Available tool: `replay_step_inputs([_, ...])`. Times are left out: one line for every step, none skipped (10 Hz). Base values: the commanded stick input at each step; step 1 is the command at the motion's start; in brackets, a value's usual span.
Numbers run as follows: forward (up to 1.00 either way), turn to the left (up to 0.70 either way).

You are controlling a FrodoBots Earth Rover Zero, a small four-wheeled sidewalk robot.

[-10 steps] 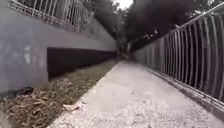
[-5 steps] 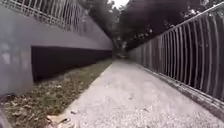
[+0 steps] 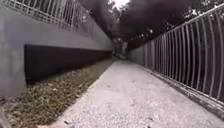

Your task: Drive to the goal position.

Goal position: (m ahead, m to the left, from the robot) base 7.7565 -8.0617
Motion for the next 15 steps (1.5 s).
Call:
replay_step_inputs([0.50, 0.00])
replay_step_inputs([0.50, 0.00])
replay_step_inputs([0.50, 0.00])
replay_step_inputs([0.50, 0.00])
replay_step_inputs([0.50, 0.00])
replay_step_inputs([0.50, 0.00])
replay_step_inputs([0.50, 0.00])
replay_step_inputs([0.50, 0.00])
replay_step_inputs([0.50, -0.02])
replay_step_inputs([0.50, -0.22])
replay_step_inputs([0.50, -0.41])
replay_step_inputs([0.50, -0.50])
replay_step_inputs([0.50, -0.42])
replay_step_inputs([0.50, -0.06])
replay_step_inputs([0.50, 0.00])
